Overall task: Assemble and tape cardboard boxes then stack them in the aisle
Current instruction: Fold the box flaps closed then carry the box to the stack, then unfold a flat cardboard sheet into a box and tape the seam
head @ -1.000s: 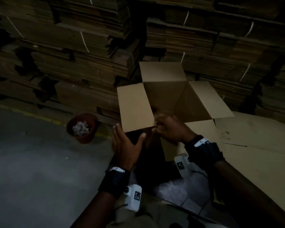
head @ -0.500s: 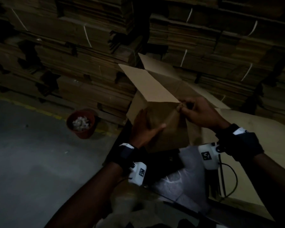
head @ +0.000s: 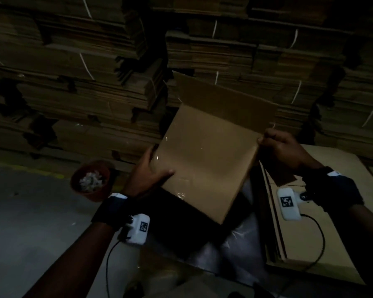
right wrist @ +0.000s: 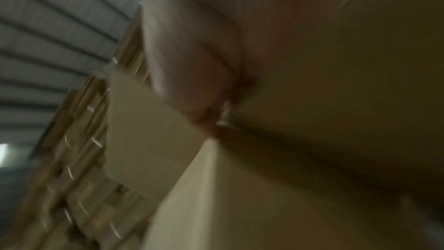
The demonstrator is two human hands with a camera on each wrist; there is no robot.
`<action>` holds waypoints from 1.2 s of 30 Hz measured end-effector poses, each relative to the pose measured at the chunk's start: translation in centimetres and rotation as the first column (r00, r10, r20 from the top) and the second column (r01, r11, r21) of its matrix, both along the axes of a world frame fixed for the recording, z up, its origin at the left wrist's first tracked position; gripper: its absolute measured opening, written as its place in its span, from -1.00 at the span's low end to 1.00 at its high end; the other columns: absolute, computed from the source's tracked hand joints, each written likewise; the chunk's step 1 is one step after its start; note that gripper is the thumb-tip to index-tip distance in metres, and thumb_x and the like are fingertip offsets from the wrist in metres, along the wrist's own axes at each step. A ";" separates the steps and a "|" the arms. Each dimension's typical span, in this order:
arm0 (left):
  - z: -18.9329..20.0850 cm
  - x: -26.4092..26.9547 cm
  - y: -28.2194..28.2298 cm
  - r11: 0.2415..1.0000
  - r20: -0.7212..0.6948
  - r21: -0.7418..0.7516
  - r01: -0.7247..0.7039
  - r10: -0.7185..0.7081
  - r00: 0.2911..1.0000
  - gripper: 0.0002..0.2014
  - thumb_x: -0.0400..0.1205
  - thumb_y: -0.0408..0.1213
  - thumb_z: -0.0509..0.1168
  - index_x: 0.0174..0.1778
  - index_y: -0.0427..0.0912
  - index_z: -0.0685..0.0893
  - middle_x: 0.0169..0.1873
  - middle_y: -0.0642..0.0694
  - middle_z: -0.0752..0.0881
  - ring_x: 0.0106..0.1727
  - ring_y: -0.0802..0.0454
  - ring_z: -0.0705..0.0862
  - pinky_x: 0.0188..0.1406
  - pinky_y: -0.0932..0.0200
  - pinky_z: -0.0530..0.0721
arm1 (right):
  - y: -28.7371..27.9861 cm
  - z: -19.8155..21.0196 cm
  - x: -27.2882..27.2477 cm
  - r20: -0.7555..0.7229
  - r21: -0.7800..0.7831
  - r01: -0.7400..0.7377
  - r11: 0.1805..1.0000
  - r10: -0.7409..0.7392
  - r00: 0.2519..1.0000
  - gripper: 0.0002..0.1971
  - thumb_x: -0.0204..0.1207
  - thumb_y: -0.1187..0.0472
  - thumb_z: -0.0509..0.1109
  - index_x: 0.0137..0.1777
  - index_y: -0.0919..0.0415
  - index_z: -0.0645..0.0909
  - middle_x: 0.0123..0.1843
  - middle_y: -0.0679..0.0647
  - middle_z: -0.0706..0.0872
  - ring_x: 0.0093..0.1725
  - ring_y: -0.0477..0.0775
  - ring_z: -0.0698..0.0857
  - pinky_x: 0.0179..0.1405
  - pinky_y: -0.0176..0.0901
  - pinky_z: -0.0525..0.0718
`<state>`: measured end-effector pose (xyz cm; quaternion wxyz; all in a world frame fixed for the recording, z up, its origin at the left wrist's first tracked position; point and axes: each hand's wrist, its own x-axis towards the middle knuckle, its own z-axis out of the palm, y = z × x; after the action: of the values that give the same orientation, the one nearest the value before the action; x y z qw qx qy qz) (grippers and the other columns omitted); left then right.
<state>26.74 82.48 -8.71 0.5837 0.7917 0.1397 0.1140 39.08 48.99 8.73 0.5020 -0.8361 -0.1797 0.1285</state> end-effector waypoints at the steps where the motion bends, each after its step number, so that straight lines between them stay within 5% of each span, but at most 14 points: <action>1: -0.2 0.3 -0.5 1.000 -0.016 -0.002 -0.001 0.001 1.000 0.04 0.26 0.19 0.69 0.63 0.13 0.34 0.33 0.27 0.61 0.30 0.23 0.66 0.32 0.15 0.65 | -0.2 -0.5 0.7 0.083 -0.056 0.061 0.997 -0.056 0.995 -0.70 0.77 0.36 0.20 -0.17 0.05 0.54 -0.29 -0.09 0.69 -0.29 -0.23 0.71 -0.21 -0.24 0.65; 4: -0.2 1.2 -2.0 0.993 -0.106 0.109 0.036 -0.025 0.994 -0.19 0.26 0.39 0.57 0.36 0.06 0.64 0.24 -0.05 0.62 0.20 0.00 0.72 0.25 0.02 0.71 | -1.0 -2.9 3.0 0.355 -0.497 0.244 0.833 -0.062 0.933 -0.74 0.75 -0.06 0.14 0.18 0.05 0.56 0.28 0.24 0.67 0.40 0.29 0.62 0.39 0.37 0.53; 5: -0.1 1.5 -2.5 0.993 -0.110 0.112 0.038 -0.026 0.994 -0.24 0.25 0.44 0.52 0.29 0.10 0.69 0.20 -0.07 0.60 0.18 -0.03 0.71 0.26 0.01 0.71 | -1.2 -4.2 3.5 0.386 -0.609 0.305 0.732 -0.063 0.920 -0.57 0.76 -0.11 0.11 0.48 0.11 0.47 0.60 0.29 0.46 0.67 0.36 0.33 0.55 0.54 0.23; 7: 0.0 2.0 -3.2 0.995 -0.083 0.104 0.004 0.004 0.997 -0.32 0.26 0.44 0.46 0.23 0.19 0.70 0.11 -0.04 0.59 0.18 -0.07 0.70 0.29 0.00 0.70 | -0.7 -6.7 2.9 0.438 -0.654 0.382 0.653 -0.084 0.895 -0.34 0.79 -0.13 0.09 0.78 0.19 0.09 0.83 0.24 -0.04 0.79 0.33 -0.16 0.58 0.64 -0.16; 9: 0.0 2.5 -3.5 0.995 -0.066 0.099 -0.031 0.037 0.997 -0.33 0.29 0.40 0.45 0.28 0.16 0.71 0.07 -0.04 0.62 0.15 -0.07 0.70 0.28 0.03 0.69 | 0.3 -8.6 0.9 0.410 -0.619 0.377 0.689 -0.126 0.903 -0.28 0.79 -0.17 0.04 0.80 0.21 -0.02 0.83 0.23 -0.19 0.79 0.30 -0.27 0.58 0.64 -0.23; 12: 0.4 2.7 -4.0 0.999 -0.052 -0.027 -0.024 0.022 0.998 -0.51 0.48 0.20 0.53 0.29 0.14 0.68 0.13 0.07 0.77 0.12 0.15 0.76 0.23 0.07 0.72 | 0.0 -12.0 -2.5 0.302 -0.464 0.332 0.821 -0.206 0.931 -0.25 0.73 -0.32 -0.03 0.80 0.08 0.00 0.83 0.13 0.06 0.80 0.21 0.02 0.68 0.51 0.00; 14: 0.7 2.7 -4.3 0.996 -0.044 -0.082 -0.021 0.018 0.999 -0.62 0.55 0.09 0.52 0.26 0.18 0.66 0.12 0.19 0.78 0.11 0.27 0.75 0.17 0.15 0.71 | -0.2 -13.0 -5.0 0.273 -0.187 0.271 0.944 -0.215 0.938 -0.40 0.77 -0.24 0.05 0.74 -0.05 0.16 0.68 -0.12 0.39 0.66 -0.17 0.35 0.68 0.11 0.28; 16: 0.8 2.7 -4.5 0.991 -0.030 -0.135 -0.013 0.009 1.000 -0.65 0.58 0.02 0.51 0.27 0.15 0.67 0.11 0.18 0.80 0.10 0.27 0.77 0.19 0.15 0.73 | 0.1 -13.5 -7.2 0.236 -0.001 0.226 0.974 -0.220 0.947 -0.54 0.82 0.08 0.17 0.69 0.04 0.26 0.52 -0.32 0.46 0.45 -0.64 0.36 0.50 -0.52 0.29; 18: 1.4 2.6 -4.6 0.986 -0.005 -0.168 0.015 -0.016 1.000 -0.67 0.62 -0.06 0.49 0.31 0.10 0.67 0.12 0.16 0.81 0.10 0.31 0.77 0.22 0.15 0.73 | 0.3 -13.5 -7.9 0.147 0.106 0.226 0.968 -0.240 0.960 -0.52 0.81 0.16 0.18 0.70 0.09 0.29 0.52 -0.30 0.49 0.38 -0.71 0.38 0.31 -0.74 0.26; 21: 3.2 2.8 -4.2 0.978 0.061 -0.196 0.071 -0.061 0.996 -0.56 0.67 -0.06 0.42 0.47 0.00 0.60 0.24 0.10 0.76 0.14 0.41 0.73 0.22 0.31 0.68 | 0.1 -12.6 -7.2 0.006 0.217 0.263 0.940 -0.271 0.963 -0.55 0.80 0.00 0.19 0.67 -0.12 0.32 0.47 -0.50 0.54 0.46 -0.53 0.47 0.43 -0.57 0.36; 23: 4.8 3.2 -3.7 0.973 0.108 -0.218 0.081 -0.059 0.992 -0.34 0.59 0.22 0.42 0.57 0.02 0.55 0.34 0.04 0.73 0.32 0.23 0.70 0.36 0.17 0.65 | -0.3 -11.3 -6.2 -0.007 0.280 0.277 0.919 -0.286 0.958 -0.45 0.76 -0.22 0.21 0.68 -0.07 0.37 0.55 -0.32 0.58 0.58 -0.23 0.49 0.64 -0.19 0.35; 25: 6.5 3.5 -3.1 0.966 0.138 -0.238 0.096 -0.064 0.988 -0.37 0.56 0.30 0.39 0.54 0.17 0.55 0.37 0.05 0.72 0.40 0.09 0.67 0.40 0.00 0.63 | -0.6 -9.9 -5.3 -0.001 0.333 0.267 0.904 -0.283 0.959 -0.34 0.66 -0.35 0.26 0.65 -0.01 0.43 0.55 -0.09 0.62 0.58 -0.01 0.54 0.63 0.11 0.41; 30: 10.8 3.7 -2.6 0.980 0.312 -0.162 0.117 -0.062 0.948 -0.53 0.66 -0.04 0.44 0.46 0.12 0.47 0.40 -0.05 0.67 0.34 0.14 0.70 0.17 0.24 0.70 | -0.6 -7.0 -3.4 -0.006 0.435 0.231 0.870 -0.254 0.967 -0.65 0.74 0.21 0.33 0.39 -0.20 0.39 0.35 -0.03 0.74 0.33 -0.08 0.74 0.18 -0.21 0.72; 36: 13.1 3.8 -1.2 0.955 0.314 -0.191 0.227 -0.159 0.936 -0.45 0.59 0.03 0.39 0.51 0.08 0.46 0.37 -0.06 0.67 0.27 0.03 0.74 0.05 0.15 0.74 | -1.2 -4.9 -1.9 0.015 0.487 0.232 0.842 -0.273 0.962 -0.74 0.71 0.21 0.32 0.33 -0.04 0.45 0.18 0.04 0.78 0.09 -0.06 0.76 0.06 -0.10 0.70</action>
<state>30.56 81.27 4.42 0.6921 0.7045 -0.0159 0.1563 37.13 47.82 3.85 0.6984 -0.7060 -0.1151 -0.0225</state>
